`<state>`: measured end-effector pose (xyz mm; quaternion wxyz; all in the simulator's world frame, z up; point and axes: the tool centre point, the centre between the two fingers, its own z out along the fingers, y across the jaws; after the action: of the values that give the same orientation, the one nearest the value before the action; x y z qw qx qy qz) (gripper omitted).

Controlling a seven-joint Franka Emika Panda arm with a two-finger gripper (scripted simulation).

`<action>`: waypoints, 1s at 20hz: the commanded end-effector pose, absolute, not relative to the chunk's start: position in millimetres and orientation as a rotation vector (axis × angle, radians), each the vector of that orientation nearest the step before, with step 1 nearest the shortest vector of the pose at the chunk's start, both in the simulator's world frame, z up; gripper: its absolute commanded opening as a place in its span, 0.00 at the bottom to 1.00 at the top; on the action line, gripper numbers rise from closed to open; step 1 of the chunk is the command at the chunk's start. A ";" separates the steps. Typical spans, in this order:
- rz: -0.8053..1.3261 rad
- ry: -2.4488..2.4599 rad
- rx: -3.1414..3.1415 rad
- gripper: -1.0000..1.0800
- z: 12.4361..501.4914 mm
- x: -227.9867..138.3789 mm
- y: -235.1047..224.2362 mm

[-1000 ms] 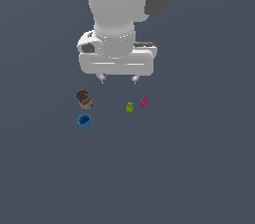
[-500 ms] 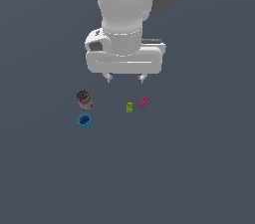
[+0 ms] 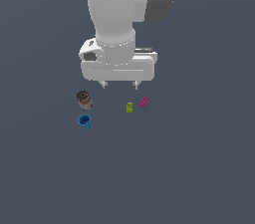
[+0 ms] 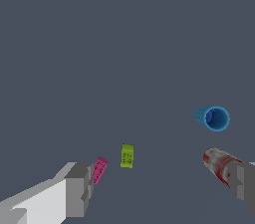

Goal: Pick up a designated object from a clutter of objects.

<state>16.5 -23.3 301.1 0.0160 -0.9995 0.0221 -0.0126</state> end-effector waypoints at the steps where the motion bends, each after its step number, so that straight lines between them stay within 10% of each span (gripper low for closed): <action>1: -0.037 0.052 -3.109 0.96 288.9 19.9 -33.7; 20: -0.012 -0.179 -3.126 0.96 128.7 21.2 -171.9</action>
<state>23.3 -162.5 139.6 0.0064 -0.9987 -0.0512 -0.0041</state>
